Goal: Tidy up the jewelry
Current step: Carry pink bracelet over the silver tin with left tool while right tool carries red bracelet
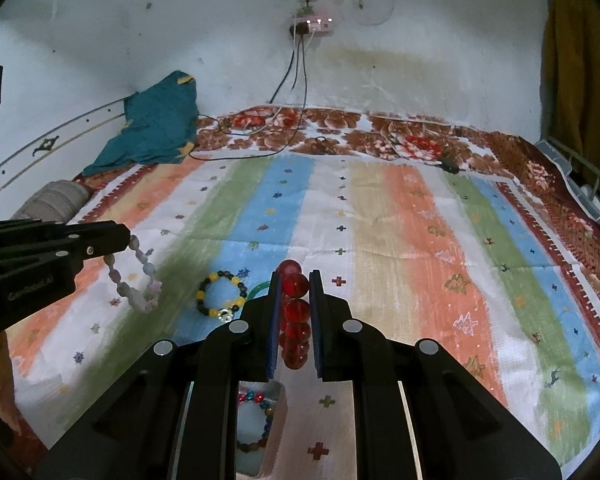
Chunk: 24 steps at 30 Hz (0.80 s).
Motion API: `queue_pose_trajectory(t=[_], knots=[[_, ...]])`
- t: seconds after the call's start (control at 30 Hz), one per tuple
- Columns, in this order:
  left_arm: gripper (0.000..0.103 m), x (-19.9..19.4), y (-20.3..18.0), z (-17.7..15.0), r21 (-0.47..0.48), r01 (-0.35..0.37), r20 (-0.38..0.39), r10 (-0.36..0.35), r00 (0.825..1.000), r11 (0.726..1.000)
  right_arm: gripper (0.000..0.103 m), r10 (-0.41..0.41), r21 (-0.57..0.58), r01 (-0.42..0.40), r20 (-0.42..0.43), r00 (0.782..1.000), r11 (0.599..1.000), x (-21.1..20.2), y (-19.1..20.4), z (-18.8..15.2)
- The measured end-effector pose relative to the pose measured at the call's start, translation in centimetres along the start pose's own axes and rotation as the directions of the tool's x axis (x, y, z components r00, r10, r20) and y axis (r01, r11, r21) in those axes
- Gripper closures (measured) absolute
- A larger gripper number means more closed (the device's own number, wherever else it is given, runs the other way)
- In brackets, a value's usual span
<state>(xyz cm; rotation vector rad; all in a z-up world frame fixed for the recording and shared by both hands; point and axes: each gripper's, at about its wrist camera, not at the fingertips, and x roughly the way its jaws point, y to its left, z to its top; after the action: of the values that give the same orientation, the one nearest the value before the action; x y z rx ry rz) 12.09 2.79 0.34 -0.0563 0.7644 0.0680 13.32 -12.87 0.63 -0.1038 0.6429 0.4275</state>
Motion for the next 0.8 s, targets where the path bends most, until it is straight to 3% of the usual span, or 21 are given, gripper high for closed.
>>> queue_pose_trajectory(t=[0.8], knots=[[0.093,-3.9,-0.2,-2.8,-0.031,0.066,0.001,-0.066,0.998,0.997,0.089,0.14,-0.037,-0.141,-0.039,0.989,0.989,-2.9,2.4,-2.3]])
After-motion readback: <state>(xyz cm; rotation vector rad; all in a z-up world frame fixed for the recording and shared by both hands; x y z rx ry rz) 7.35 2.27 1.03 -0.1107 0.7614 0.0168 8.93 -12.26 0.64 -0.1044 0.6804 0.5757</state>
